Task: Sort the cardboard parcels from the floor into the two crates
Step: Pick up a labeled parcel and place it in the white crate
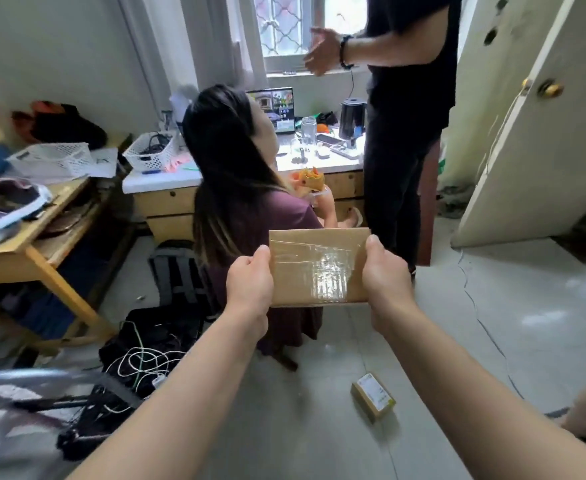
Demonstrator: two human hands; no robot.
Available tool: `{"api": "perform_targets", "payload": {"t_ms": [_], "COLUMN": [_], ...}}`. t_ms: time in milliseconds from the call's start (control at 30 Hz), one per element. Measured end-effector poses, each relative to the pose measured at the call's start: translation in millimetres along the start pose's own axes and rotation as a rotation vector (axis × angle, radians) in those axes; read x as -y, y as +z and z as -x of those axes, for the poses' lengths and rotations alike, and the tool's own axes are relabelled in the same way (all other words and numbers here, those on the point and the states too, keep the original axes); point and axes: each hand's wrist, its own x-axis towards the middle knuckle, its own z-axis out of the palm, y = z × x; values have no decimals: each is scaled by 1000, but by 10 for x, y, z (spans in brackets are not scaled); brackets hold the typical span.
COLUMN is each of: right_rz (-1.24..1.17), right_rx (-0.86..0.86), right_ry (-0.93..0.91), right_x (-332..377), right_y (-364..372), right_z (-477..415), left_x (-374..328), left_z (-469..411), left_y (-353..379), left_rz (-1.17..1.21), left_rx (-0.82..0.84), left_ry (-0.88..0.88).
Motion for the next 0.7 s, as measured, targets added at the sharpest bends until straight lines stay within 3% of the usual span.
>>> {"api": "perform_targets", "payload": {"t_ms": [200,400,700], "right_rz": [-45,-66,35], "right_rx": [192,395,787], "right_ry": [-120,-215,-188], "right_x": [484,646,563], "right_y": [73,234,805], "right_z": [434,894,2021], "left_x": [-451,-467,-211], "left_z": [454,967,1847], "left_y": [-433,-912,-2039], "left_rz": [50,116,174], "left_rx": [-193,-408,-763], "left_ry": [139,167,170]}}
